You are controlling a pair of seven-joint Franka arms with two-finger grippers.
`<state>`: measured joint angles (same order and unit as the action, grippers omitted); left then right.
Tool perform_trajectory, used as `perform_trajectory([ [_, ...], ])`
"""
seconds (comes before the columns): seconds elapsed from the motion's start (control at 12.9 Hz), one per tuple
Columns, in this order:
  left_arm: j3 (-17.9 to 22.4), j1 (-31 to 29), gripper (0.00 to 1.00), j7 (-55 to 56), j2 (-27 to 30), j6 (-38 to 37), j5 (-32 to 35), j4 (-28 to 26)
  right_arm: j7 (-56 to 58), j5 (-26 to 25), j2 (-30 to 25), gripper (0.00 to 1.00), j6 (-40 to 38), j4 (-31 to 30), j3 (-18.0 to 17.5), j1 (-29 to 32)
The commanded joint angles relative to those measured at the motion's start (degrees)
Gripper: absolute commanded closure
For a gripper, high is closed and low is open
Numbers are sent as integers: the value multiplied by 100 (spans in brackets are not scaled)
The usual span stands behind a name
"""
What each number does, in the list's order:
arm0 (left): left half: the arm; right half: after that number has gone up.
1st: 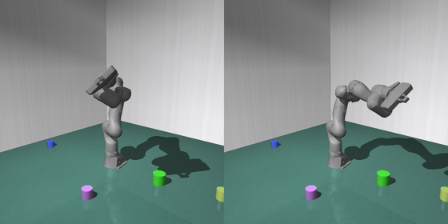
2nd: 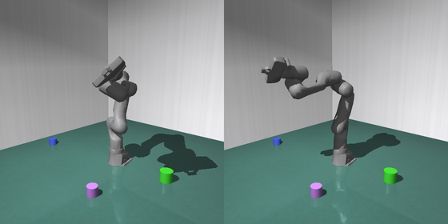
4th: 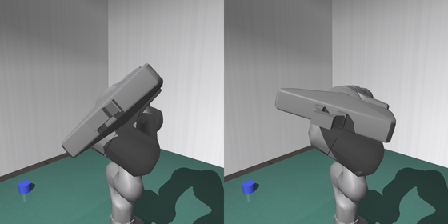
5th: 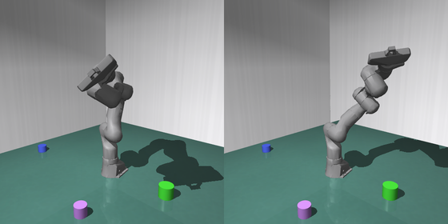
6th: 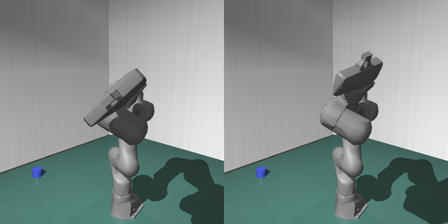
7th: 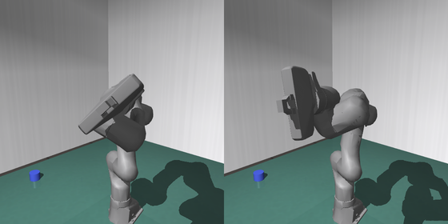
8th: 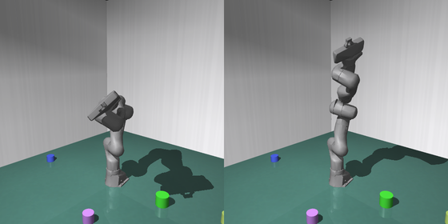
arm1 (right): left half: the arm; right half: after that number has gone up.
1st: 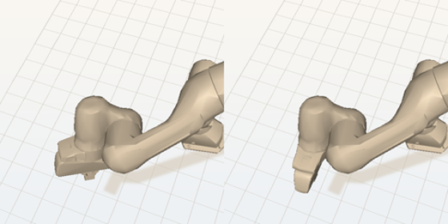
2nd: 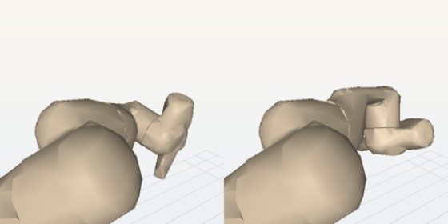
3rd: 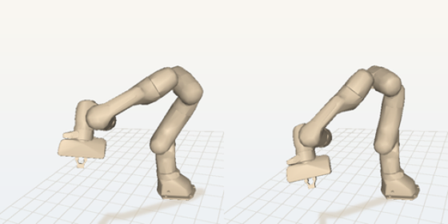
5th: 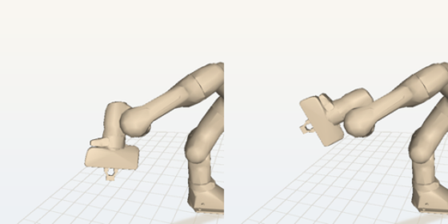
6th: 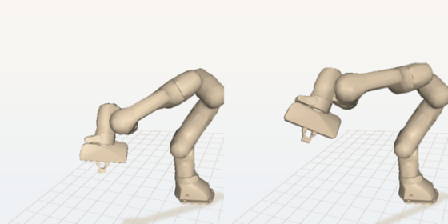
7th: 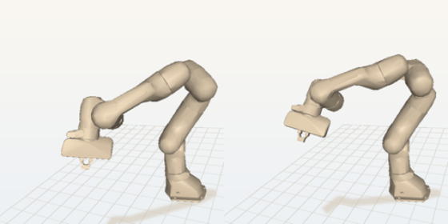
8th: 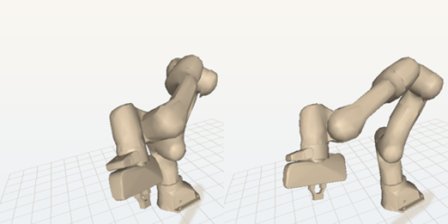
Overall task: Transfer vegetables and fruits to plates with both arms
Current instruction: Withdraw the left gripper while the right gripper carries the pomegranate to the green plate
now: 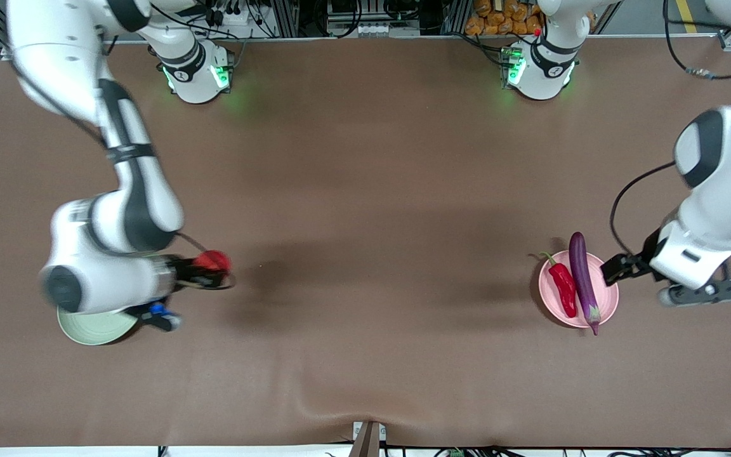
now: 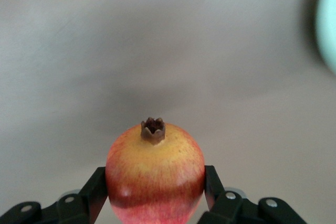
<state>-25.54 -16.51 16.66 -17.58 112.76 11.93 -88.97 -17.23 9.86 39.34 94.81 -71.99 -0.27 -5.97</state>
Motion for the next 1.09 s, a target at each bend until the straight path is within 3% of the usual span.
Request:
perform_trajectory([
  [0.0,-74,-63,0,-58,368,-1007,-399,457,1088,-755,56,100,63,124,-131,472],
  [0.23,-65,-107,0,-67,807,-1870,-692,741,2027,-1231,310,100,721,62,-122,1034],
  [0.47,-82,-2,0,-137,1318,-2161,-753,617,2365,-1241,600,100,1196,19,-122,1361],
  [0.54,-83,68,0,-137,1397,-2362,-771,626,2426,-1250,627,91,1328,-121,-122,1396],
  [0.62,178,338,0,-172,1398,-2617,-797,618,2574,-1241,636,89,1469,-279,-122,1449],
  [0.7,842,846,0,-250,1441,-2767,-806,617,2645,-1233,636,79,1566,-367,-122,1493],
  [0.78,1301,1303,0,-573,1529,-2786,-815,583,2663,-1206,662,19,1637,-412,-131,1563],
  [0.86,1593,1525,0,-629,1590,-2804,-823,556,2681,-1197,671,0,1646,-438,-131,1555],
  [1.01,2260,2175,0,-620,1643,-2987,-823,530,2664,-1180,671,0,1629,-474,-131,1520],
])
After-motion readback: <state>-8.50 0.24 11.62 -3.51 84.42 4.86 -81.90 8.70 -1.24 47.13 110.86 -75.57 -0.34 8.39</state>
